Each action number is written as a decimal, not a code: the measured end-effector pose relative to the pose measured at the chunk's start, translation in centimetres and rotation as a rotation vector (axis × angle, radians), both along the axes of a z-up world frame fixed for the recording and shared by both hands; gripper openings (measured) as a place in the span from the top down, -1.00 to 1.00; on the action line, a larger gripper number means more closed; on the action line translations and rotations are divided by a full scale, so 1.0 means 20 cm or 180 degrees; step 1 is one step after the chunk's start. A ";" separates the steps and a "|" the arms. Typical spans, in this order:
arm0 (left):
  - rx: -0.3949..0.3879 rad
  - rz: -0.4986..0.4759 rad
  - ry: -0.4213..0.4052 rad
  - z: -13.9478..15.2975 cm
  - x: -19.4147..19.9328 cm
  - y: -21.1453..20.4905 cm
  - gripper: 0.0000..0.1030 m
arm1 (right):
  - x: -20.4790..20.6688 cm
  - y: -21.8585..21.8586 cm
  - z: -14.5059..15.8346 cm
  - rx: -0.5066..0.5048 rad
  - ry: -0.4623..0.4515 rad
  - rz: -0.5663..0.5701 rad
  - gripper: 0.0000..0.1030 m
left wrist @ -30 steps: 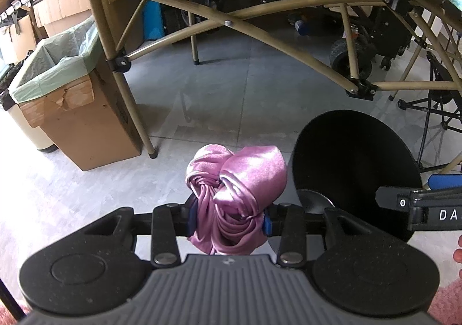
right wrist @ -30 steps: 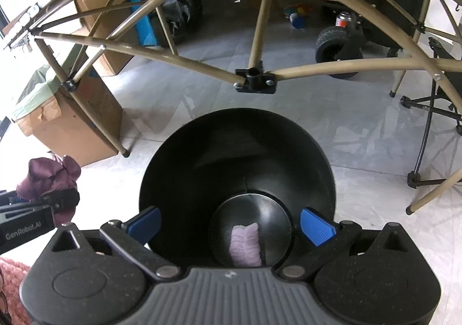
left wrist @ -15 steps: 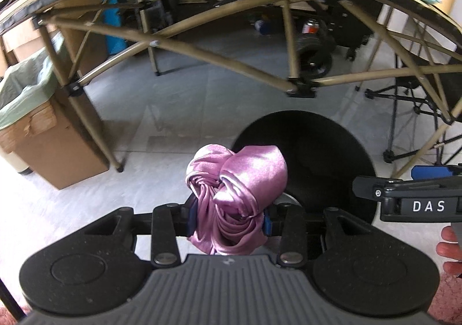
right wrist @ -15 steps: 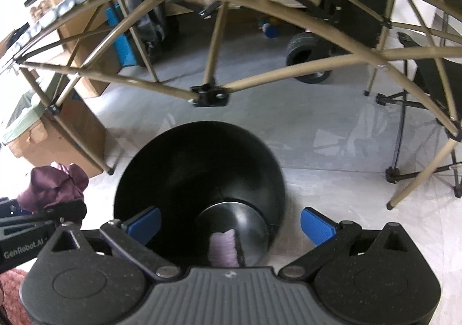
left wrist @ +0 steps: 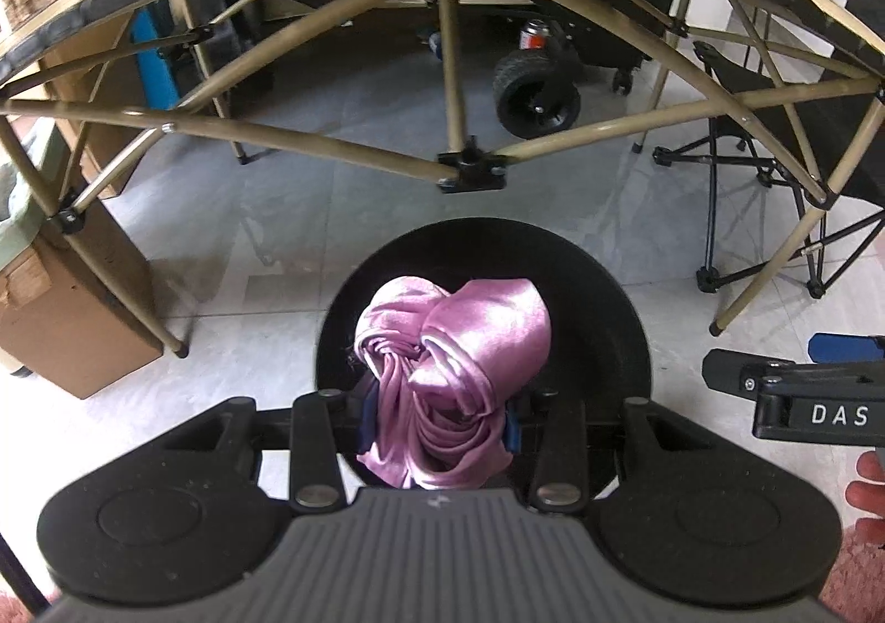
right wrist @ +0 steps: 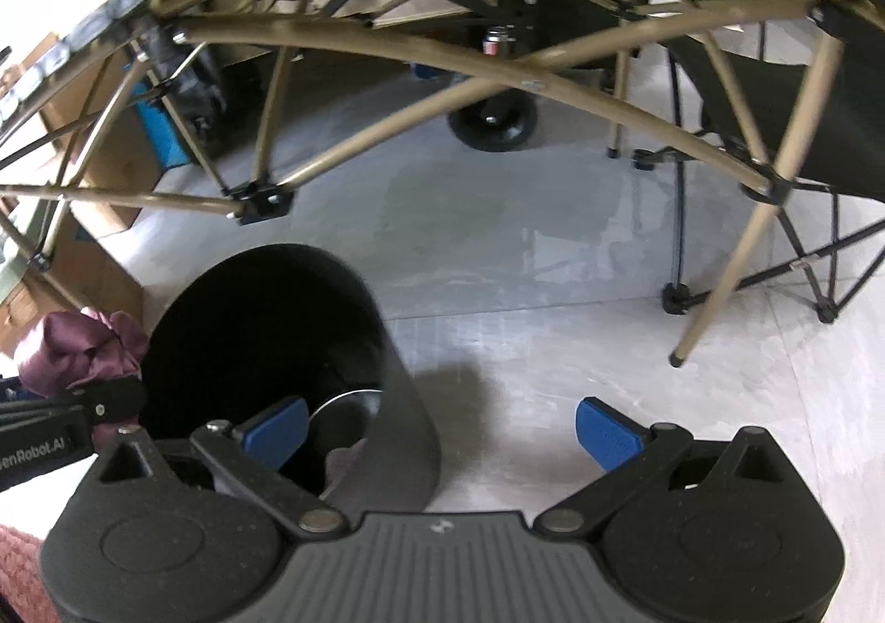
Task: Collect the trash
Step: 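Move the left tool with the pink satin cloth over the bin opening, then open the left tool to drop the pink satin cloth into the bin, then raise both tools from the bin toward the items on the table, then close the right tool on the blue plush toy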
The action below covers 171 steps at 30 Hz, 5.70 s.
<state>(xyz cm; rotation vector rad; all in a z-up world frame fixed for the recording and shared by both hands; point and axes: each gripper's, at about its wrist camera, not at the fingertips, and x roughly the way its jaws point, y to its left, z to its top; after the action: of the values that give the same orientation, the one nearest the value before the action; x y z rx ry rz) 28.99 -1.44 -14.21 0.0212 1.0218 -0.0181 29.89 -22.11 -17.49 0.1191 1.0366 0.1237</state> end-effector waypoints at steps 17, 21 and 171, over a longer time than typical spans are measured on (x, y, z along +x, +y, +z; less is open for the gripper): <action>-0.0083 0.0068 0.0500 -0.15 0.19 -0.19 0.21 | -0.03 -0.23 -0.03 0.0027 0.0001 -0.0341 -1.00; -0.0136 0.0196 0.0649 -0.18 0.23 -0.18 0.22 | -0.03 -0.25 -0.04 0.0004 0.0019 -0.0385 -1.00; -0.0283 0.0436 -0.1393 0.76 0.50 0.10 -1.00 | 0.90 0.03 0.69 -0.0498 -0.1124 -0.0260 -1.00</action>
<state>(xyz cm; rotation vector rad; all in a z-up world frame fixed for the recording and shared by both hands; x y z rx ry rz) 38.95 0.59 0.95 -0.1216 0.5823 0.0639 47.92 -21.45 -3.78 -0.0035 0.6847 -0.0115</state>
